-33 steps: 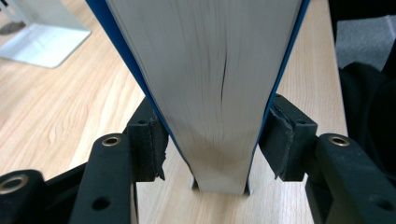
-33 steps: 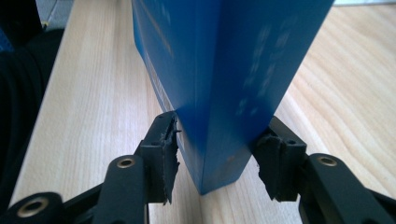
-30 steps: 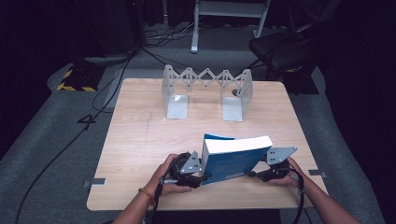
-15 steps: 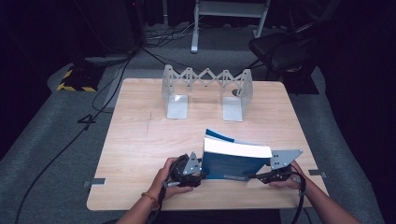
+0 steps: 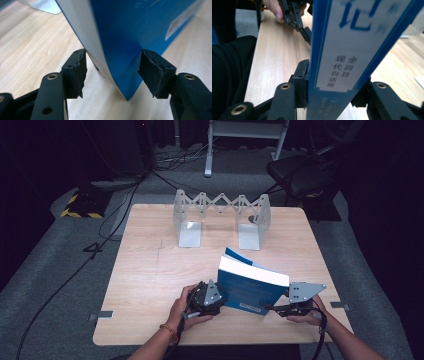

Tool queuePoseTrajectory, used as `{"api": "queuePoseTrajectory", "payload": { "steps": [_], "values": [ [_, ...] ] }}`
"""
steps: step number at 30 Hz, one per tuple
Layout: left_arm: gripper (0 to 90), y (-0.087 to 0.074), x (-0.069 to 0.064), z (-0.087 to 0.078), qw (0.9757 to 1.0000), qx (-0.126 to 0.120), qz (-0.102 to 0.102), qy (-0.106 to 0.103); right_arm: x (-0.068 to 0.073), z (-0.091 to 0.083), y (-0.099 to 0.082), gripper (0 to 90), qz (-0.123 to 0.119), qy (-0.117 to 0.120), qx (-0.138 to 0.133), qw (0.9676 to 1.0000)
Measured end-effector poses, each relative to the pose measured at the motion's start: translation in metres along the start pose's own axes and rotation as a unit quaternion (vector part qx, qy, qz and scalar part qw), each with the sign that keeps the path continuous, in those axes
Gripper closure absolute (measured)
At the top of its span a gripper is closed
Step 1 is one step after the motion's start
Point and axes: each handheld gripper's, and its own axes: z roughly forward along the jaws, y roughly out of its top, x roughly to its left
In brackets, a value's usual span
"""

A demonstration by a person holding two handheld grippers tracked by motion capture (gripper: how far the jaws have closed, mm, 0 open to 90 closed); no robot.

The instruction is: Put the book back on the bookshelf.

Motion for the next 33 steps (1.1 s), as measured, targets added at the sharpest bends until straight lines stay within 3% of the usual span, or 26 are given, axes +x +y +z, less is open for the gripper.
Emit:
{"api": "queuePoseTrajectory", "payload": {
  "steps": [2, 7, 11, 16, 19, 22, 25, 29, 33],
  "values": [
    [42.7, 0.001, 0.000, 0.003, 0.9999, -0.003, 0.005, 0.010, 0.002, -0.001, 0.002, 56.9, -0.003, -0.020, 0.004, 0.9998],
    [43.0, 0.004, 0.005, 0.012, 0.9998, -0.011, 0.000, 0.015, 0.002, -0.004, 0.003, 54.1, -0.001, -0.039, 0.003, 0.9992],
    [43.2, 0.007, 0.006, 0.017, 0.9994, -0.014, 0.007, 0.031, 0.002, -0.009, 0.009, 51.4, 0.005, -0.051, -0.009, 0.9986],
    [40.6, 0.008, 0.008, 0.023, 0.9989, -0.021, -0.006, 0.041, 0.005, -0.015, 0.022, 47.0, 0.012, -0.058, -0.022, 0.9980],
    [39.0, 0.008, 0.010, 0.027, 0.9985, -0.024, -0.010, 0.049, 0.009, -0.015, 0.030, 44.2, 0.022, -0.077, -0.022, 0.9966],
    [37.5, 0.008, 0.013, 0.030, 0.9982, -0.028, -0.017, 0.050, 0.016, -0.015, 0.043, 42.1, 0.028, -0.109, -0.026, 0.9933],
    [36.9, 0.008, 0.014, 0.030, 0.9987, -0.023, -0.018, 0.042, 0.017, -0.015, 0.051, 41.4, 0.034, -0.125, -0.034, 0.9910],
    [36.1, 0.006, 0.012, 0.029, 0.9995, -0.005, -0.016, 0.027, 0.015, -0.018, 0.062, 43.2, 0.046, -0.132, -0.045, 0.9892],
    [36.2, 0.005, 0.014, 0.027, 0.9992, -0.007, -0.021, 0.033, 0.016, -0.019, 0.069, 45.5, 0.038, -0.143, -0.042, 0.9880]
  ]
}}
